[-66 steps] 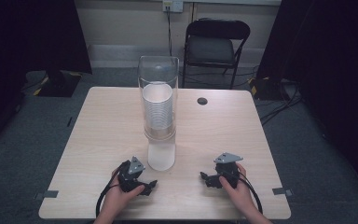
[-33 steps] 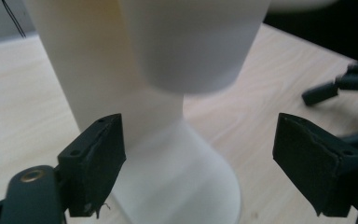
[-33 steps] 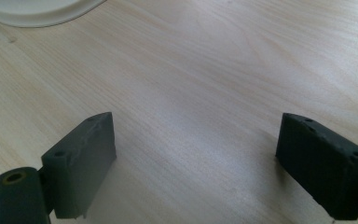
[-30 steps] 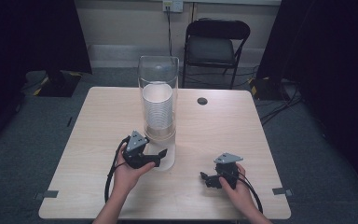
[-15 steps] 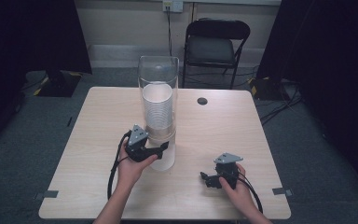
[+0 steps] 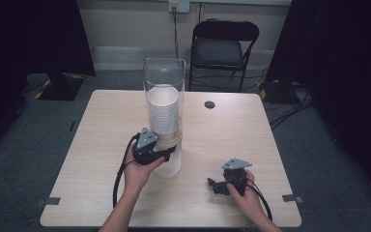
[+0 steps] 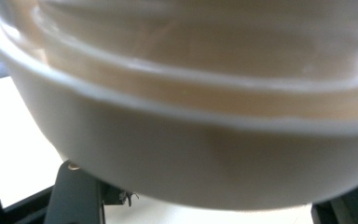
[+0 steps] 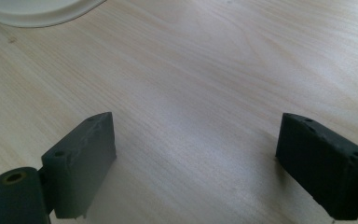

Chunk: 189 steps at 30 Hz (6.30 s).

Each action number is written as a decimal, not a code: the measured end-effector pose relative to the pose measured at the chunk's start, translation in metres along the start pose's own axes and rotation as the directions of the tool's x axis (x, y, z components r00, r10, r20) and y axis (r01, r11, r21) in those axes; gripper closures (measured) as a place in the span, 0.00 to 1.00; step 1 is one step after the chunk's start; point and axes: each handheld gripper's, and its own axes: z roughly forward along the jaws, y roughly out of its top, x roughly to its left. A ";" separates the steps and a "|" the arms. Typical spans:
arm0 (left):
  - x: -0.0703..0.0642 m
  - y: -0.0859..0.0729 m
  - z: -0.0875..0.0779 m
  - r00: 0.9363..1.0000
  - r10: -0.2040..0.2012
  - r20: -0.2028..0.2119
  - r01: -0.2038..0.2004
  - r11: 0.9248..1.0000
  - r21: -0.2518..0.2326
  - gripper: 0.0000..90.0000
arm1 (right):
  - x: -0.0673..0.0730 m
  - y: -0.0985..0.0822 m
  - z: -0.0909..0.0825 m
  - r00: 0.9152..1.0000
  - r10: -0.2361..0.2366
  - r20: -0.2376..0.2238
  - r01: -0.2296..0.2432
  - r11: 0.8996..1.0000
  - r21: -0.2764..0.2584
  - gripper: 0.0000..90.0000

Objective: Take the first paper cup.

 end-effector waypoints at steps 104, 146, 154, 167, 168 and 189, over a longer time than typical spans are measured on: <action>-0.013 -0.022 -0.001 0.999 -0.004 -0.054 0.002 0.999 -0.048 0.36 | 0.002 -0.001 0.000 1.000 0.011 0.009 -0.011 1.000 0.000 0.12; -0.017 -0.024 0.001 0.997 0.001 -0.082 -0.005 0.999 -0.041 0.37 | 0.002 -0.001 0.000 1.000 0.012 0.011 -0.012 1.000 0.000 0.12; -0.019 -0.025 0.005 0.995 0.019 -0.101 -0.023 0.999 -0.041 0.37 | 0.002 -0.001 0.000 1.000 0.011 0.011 -0.011 1.000 -0.001 0.12; -0.025 -0.068 0.017 0.995 -0.085 -0.050 0.089 0.991 0.099 0.39 | 0.002 -0.001 -0.001 1.000 0.010 0.010 -0.010 1.000 0.002 0.12; -0.025 -0.066 0.017 0.998 -0.044 -0.047 0.049 0.992 0.116 0.39 | 0.002 -0.001 -0.001 1.000 0.010 0.010 -0.010 1.000 0.002 0.12; -0.006 -0.084 -0.021 0.999 -0.018 -0.029 0.021 0.993 0.114 0.37 | 0.001 0.000 0.001 1.000 0.003 0.002 -0.003 1.000 0.007 0.09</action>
